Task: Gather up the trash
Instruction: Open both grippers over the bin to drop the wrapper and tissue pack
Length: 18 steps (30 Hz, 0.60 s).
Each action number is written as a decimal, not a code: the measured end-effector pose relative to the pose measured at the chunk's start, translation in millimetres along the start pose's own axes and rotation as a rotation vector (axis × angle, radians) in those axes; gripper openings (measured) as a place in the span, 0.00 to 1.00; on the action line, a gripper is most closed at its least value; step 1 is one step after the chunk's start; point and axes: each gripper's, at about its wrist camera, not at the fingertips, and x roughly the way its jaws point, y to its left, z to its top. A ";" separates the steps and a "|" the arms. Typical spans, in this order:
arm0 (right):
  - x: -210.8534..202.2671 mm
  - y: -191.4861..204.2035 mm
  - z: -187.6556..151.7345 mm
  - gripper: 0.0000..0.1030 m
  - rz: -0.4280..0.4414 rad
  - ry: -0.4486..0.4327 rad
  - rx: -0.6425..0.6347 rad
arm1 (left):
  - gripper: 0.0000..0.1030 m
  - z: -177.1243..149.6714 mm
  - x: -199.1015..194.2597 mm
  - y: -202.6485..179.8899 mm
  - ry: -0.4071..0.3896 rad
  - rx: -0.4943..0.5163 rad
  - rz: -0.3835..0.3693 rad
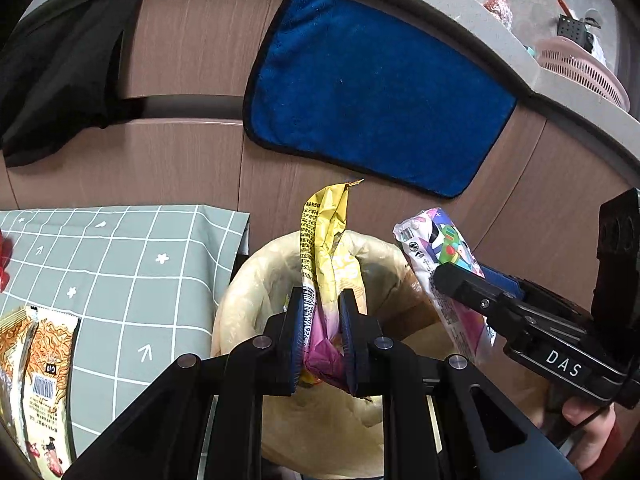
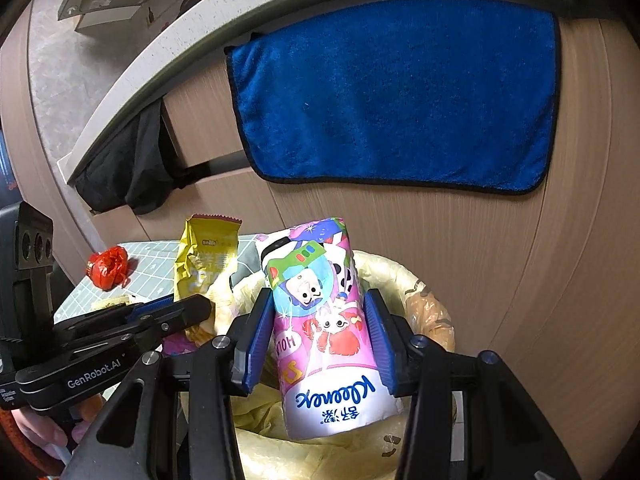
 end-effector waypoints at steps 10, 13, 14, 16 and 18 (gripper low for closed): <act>10.3 -4.0 -0.3 0.54 -0.058 0.018 0.026 | 0.30 -1.7 8.3 2.1 0.036 -0.017 -0.047; 8.7 -5.8 0.3 0.56 -0.060 0.016 0.041 | 0.36 -3.6 2.4 1.5 -0.023 -0.011 -0.008; 8.1 -6.1 0.6 0.56 -0.063 0.016 0.044 | 0.38 -3.8 -1.0 2.2 -0.041 -0.016 -0.007; 6.5 -6.1 1.2 0.57 -0.073 0.017 0.047 | 0.38 -3.0 -5.6 6.6 -0.041 -0.040 -0.024; 2.9 -4.4 2.1 0.57 -0.079 0.015 0.046 | 0.38 -3.2 -10.8 11.9 -0.025 -0.071 -0.038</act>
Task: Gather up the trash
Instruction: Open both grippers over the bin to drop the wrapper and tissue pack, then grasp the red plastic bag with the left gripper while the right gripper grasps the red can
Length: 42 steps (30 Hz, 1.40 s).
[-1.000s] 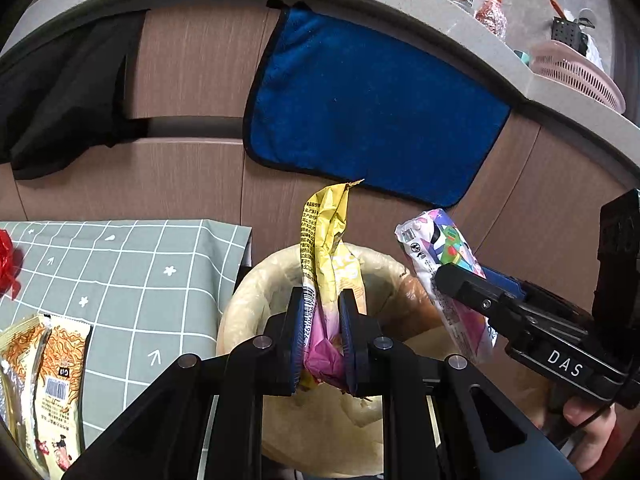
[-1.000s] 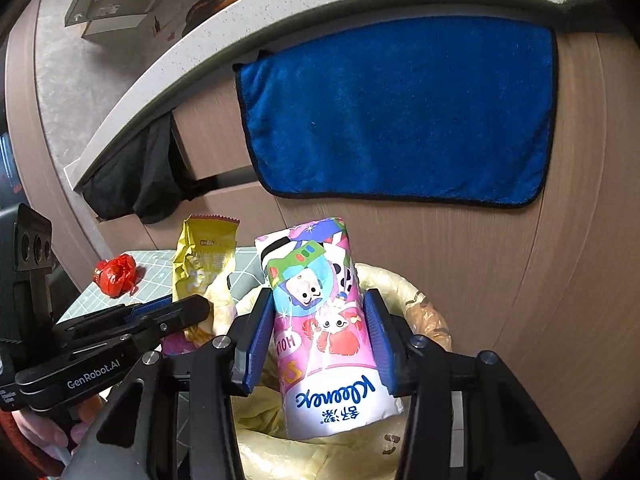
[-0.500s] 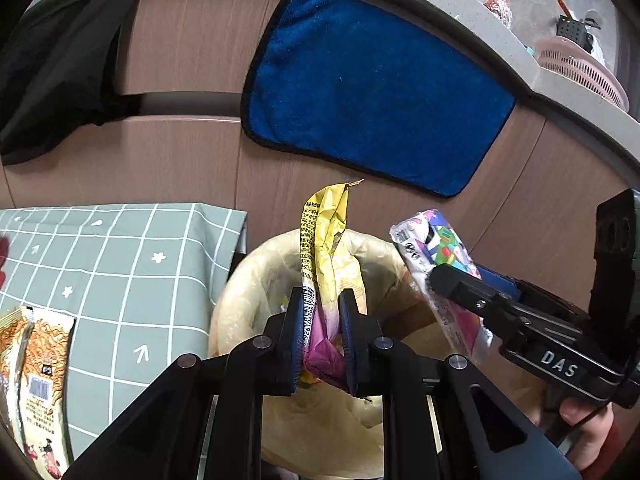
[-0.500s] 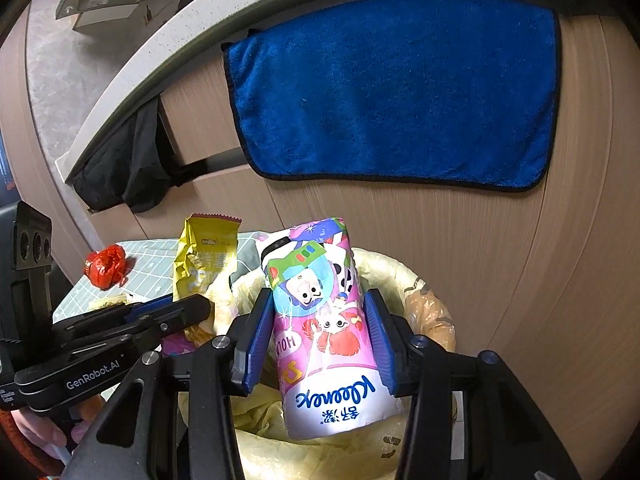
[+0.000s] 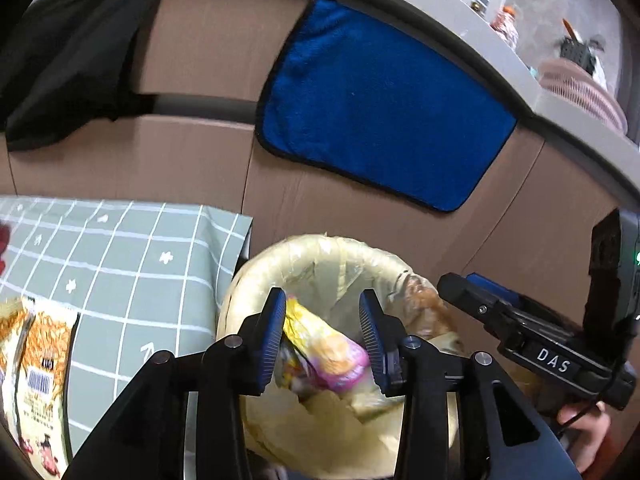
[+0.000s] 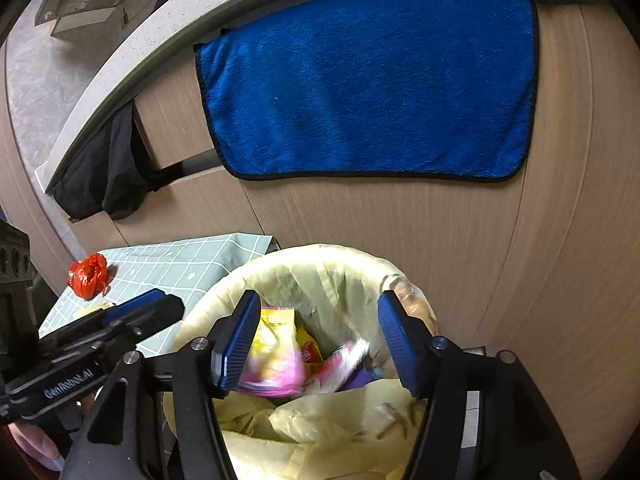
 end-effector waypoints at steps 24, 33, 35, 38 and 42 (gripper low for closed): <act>-33.4 210.7 12.6 0.58 0.305 -0.071 -0.306 | 0.38 -31.1 -273.8 181.2 -0.428 -0.429 0.452; 24.6 318.3 1.5 0.58 0.385 -0.021 -0.508 | 0.38 -79.7 -273.5 248.4 -0.382 -0.568 0.535; 45.0 346.4 -1.1 0.58 0.410 -0.004 -0.563 | 0.38 -91.0 -269.3 261.6 -0.374 -0.601 0.548; 82.7 392.8 -7.0 0.58 0.432 0.027 -0.645 | 0.38 -106.4 -266.7 274.5 -0.365 -0.644 0.536; 129.9 451.4 -17.6 0.58 0.489 0.087 -0.724 | 0.38 -121.1 -266.7 287.6 -0.357 -0.684 0.512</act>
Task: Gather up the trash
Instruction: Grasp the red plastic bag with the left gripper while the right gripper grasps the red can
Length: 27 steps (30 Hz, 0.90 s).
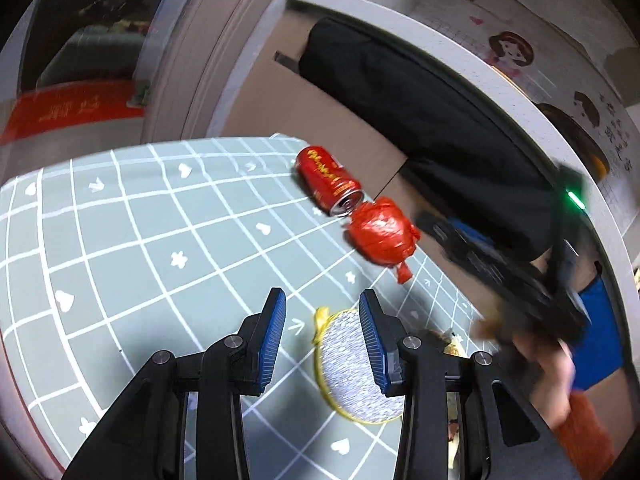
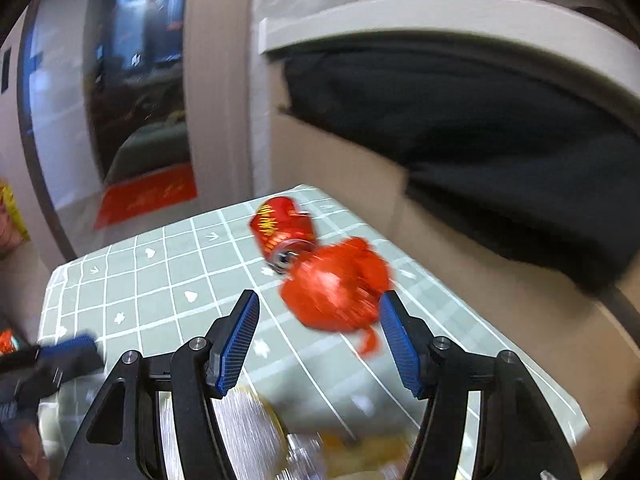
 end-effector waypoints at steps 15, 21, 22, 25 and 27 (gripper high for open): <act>183.6 17.2 65.9 0.66 0.071 0.256 0.052 | 0.38 -2.7 9.4 29.7 0.035 -0.042 -0.019; 176.9 26.7 58.1 0.57 0.040 0.237 -0.011 | 0.38 -1.7 15.8 32.3 0.057 -0.067 -0.010; 167.6 26.5 58.1 0.56 0.048 0.218 -0.008 | 0.38 -1.4 17.3 31.3 0.062 -0.067 -0.009; 138.5 18.9 63.2 0.56 0.060 0.160 0.009 | 0.38 -1.5 20.8 26.8 0.077 -0.061 -0.018; 115.2 1.8 67.0 0.56 0.047 0.114 0.042 | 0.38 -1.8 22.0 22.3 0.080 -0.050 -0.027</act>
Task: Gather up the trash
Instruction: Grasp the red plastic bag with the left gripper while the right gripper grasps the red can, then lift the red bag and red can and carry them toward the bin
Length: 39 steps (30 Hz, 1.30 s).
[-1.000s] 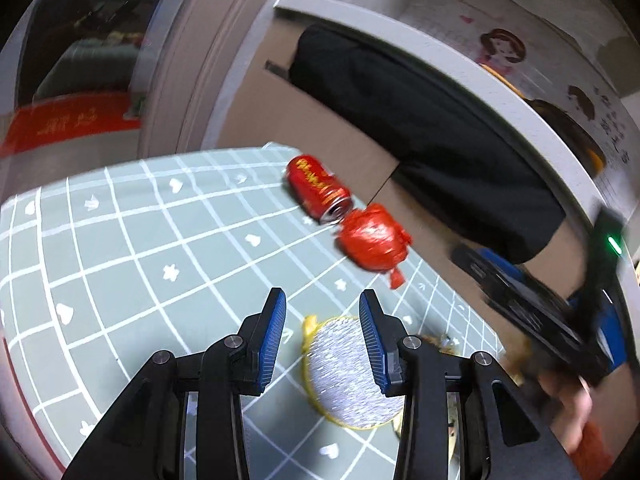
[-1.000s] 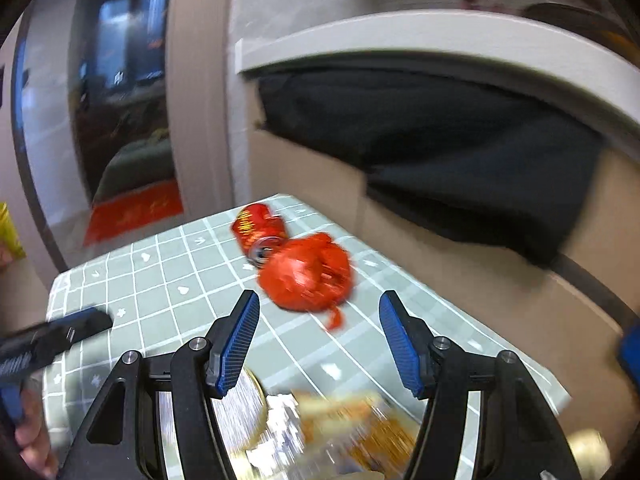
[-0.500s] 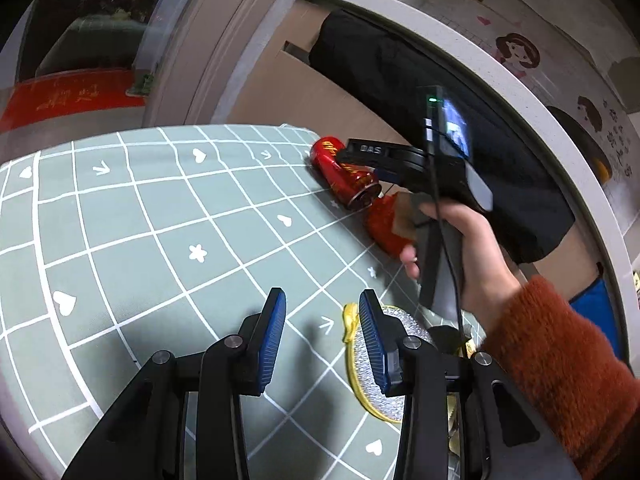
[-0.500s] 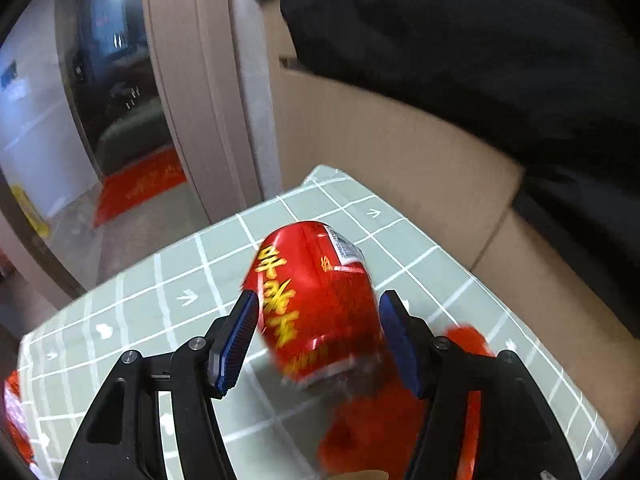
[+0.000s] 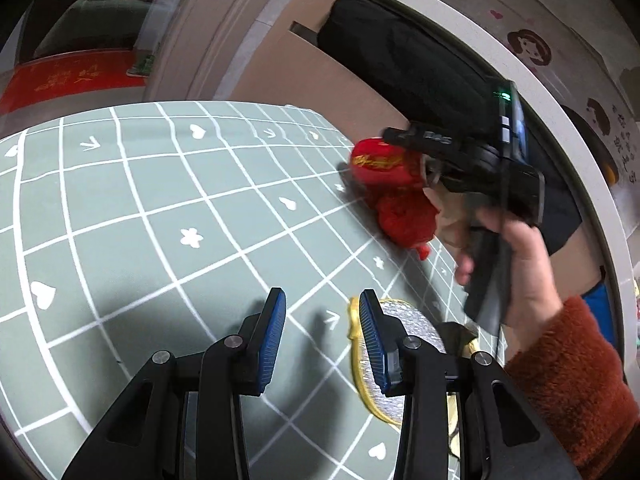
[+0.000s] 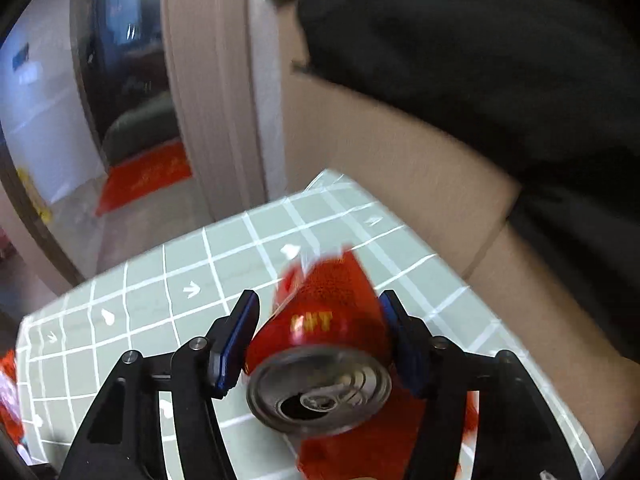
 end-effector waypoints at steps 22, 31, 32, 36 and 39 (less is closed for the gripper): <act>-199.0 -130.5 -121.6 0.56 -0.130 -0.148 0.326 | 0.48 29.8 60.6 -150.4 -0.087 0.278 -0.065; -211.2 -135.4 -187.5 0.56 -0.222 -0.092 0.259 | 0.49 44.4 153.2 -172.9 0.018 0.329 0.058; -212.1 -134.5 -193.0 0.56 -0.229 -0.086 0.250 | 0.49 43.6 159.3 -170.4 0.040 0.325 0.066; -207.0 -135.4 -210.9 0.58 -0.178 -0.039 0.230 | 0.56 43.4 174.9 -154.3 0.094 0.255 0.071; -200.7 -134.1 -220.1 0.59 -0.156 -0.015 0.217 | 0.58 43.5 178.5 -151.4 0.126 0.248 0.068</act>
